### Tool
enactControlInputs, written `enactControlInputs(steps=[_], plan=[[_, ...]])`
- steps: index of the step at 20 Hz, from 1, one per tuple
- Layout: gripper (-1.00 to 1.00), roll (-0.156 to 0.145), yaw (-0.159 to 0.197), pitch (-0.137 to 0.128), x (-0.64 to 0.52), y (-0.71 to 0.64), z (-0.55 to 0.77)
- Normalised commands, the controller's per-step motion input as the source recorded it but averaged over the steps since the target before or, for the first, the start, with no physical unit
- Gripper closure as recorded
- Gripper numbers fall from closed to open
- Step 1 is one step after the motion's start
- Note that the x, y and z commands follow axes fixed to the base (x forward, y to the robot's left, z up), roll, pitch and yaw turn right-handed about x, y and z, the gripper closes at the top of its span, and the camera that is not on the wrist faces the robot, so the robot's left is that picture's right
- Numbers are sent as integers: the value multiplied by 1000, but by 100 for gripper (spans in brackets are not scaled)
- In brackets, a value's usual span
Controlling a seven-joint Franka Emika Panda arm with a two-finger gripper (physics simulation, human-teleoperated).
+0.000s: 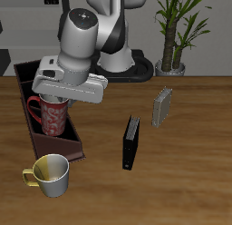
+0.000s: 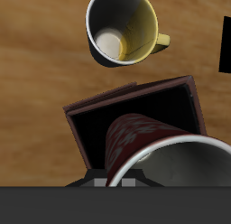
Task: Place the red mug into the right desk caddy's left compartment
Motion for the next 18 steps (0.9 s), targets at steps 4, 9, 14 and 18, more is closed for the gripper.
enactControlInputs(steps=[4,9,14,18], plan=[[100,-1,-14,21,121,-5,-249],[100,0,-6,26,145,34,-231],[100,-3,-29,44,73,-43,-343],[100,-19,-7,44,39,-55,-232]])
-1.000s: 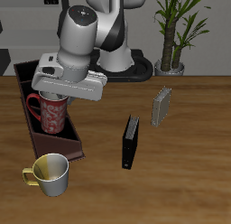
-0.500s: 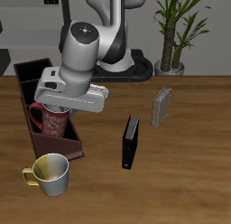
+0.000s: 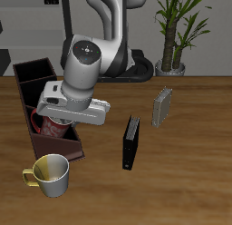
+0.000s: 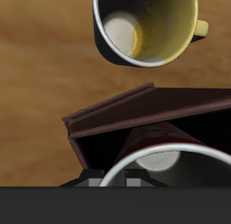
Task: Place the red mug into the right desk caddy's left compartment
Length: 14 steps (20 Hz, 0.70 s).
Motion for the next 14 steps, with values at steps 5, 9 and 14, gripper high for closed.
enactControlInputs(steps=[5,9,14], plan=[[100,23,-8,-7,-64,129,34],[-100,42,20,-6,-29,186,77],[-100,-14,-3,18,36,-35,-11]])
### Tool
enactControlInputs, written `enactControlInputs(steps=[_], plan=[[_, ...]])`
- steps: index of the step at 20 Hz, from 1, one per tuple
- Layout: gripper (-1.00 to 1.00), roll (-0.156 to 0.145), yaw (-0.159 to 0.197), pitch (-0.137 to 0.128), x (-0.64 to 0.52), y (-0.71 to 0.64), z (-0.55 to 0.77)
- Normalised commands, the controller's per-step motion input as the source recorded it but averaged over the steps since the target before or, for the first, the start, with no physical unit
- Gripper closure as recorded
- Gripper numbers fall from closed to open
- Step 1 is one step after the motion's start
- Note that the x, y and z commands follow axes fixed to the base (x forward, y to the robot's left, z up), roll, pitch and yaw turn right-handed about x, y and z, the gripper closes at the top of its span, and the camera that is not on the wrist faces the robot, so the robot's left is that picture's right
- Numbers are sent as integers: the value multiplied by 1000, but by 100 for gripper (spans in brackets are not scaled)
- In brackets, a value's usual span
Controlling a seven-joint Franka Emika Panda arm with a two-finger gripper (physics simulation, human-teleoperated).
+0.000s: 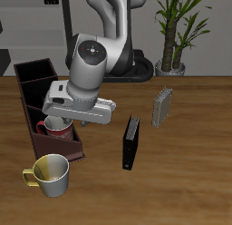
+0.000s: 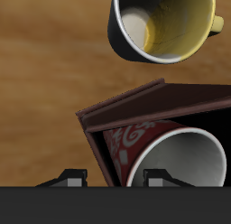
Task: Place the red mug into the right desk caddy's left compartment
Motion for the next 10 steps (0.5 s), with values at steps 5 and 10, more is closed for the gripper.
enactControlInputs(steps=[5,10], plan=[[-100,-24,-8,7,-37,-91,-10],[-100,4,4,-1,-42,63,21]])
